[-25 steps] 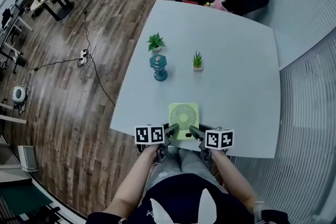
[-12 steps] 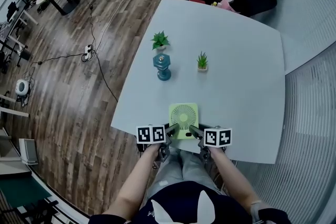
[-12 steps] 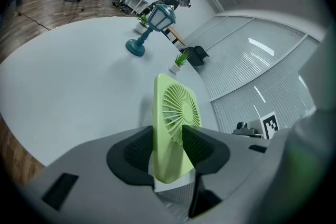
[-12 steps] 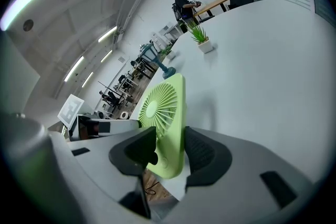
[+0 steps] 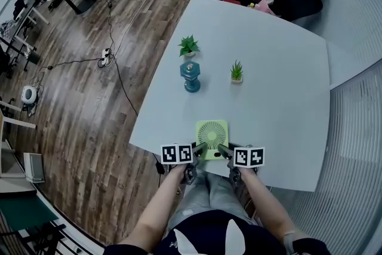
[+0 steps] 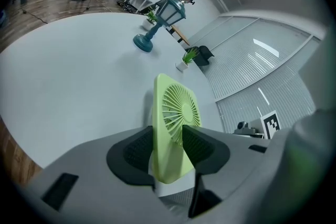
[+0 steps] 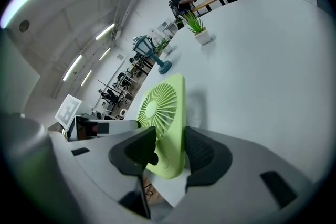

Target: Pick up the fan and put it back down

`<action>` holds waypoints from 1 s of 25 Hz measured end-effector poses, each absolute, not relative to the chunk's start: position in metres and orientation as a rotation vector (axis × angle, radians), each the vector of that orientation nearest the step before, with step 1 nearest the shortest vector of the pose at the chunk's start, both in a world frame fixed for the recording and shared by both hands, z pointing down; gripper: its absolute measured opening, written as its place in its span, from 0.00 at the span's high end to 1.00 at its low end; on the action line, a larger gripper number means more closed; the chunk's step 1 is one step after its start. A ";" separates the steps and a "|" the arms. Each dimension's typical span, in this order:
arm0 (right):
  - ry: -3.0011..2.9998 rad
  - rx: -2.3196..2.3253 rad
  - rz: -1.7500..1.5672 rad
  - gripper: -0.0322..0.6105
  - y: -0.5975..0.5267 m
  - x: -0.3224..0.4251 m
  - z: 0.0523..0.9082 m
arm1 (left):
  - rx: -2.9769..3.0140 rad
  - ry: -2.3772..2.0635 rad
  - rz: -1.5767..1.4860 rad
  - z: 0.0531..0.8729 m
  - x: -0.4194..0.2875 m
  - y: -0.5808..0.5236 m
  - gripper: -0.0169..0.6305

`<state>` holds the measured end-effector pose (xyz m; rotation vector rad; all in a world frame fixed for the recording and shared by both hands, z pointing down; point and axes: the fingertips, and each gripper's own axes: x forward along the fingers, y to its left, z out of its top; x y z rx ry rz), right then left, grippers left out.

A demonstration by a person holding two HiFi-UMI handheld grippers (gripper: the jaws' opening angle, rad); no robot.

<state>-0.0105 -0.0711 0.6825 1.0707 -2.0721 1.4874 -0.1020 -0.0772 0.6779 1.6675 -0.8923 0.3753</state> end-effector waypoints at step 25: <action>-2.017 1.043 1.458 0.66 -0.060 -0.011 0.708 | 1.634 -0.922 0.380 0.702 -0.102 -0.062 0.69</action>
